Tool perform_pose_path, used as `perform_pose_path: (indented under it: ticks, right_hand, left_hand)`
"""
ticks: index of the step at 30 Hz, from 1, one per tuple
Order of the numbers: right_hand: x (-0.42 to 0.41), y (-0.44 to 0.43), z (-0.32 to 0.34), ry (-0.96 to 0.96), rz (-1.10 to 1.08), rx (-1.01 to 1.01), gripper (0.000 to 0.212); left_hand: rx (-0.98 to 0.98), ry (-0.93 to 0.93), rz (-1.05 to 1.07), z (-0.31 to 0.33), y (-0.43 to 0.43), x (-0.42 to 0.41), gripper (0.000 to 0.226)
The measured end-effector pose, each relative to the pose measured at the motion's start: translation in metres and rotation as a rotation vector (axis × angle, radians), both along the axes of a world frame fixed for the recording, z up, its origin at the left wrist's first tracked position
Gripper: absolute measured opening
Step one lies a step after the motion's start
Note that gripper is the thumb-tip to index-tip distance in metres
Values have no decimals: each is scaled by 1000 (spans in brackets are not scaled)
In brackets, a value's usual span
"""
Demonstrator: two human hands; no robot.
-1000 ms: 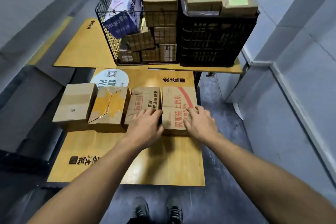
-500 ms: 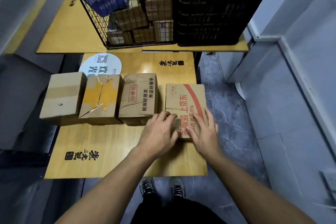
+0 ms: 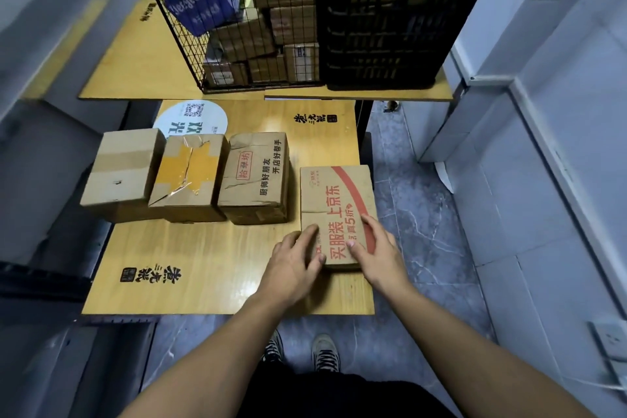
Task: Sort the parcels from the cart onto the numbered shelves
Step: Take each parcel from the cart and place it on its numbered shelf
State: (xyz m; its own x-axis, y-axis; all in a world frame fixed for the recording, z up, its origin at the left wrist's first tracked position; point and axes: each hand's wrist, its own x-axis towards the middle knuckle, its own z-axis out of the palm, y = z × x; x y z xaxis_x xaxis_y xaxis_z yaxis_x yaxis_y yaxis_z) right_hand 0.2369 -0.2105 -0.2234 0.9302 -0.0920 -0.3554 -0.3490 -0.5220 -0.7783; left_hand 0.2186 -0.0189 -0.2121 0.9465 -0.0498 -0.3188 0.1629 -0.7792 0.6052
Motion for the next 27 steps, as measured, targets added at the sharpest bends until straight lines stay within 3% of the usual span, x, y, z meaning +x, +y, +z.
perform_pose_path:
  ticks: [5,9,13,20,22,24,27]
  right_hand:
    - [-8,-2,8,-37,-87,106,52]
    - [-17,-3,19,-89,-143,201,49]
    - [-23,-9,33,-143,-171,267,46]
    - [-25,-11,56,-205,-179,429,42]
    - [-25,-8,61,-223,-168,424,42]
    - [-25,-5,66,-220,-114,382,42]
    - [-19,-6,71,-162,59,119,47]
  left_hand:
    - [-91,-116,21,13,-2,-9,58]
    - [-278,-211,82,26,-7,-16,53]
    - [-496,-229,163,40,0,-16,50]
    - [-693,-163,250,53,4,-11,54]
    - [-808,-132,225,54,2,-10,62]
    - [-932,-123,245,58,-1,-8,55]
    - [-921,-190,273,64,-1,-6,52]
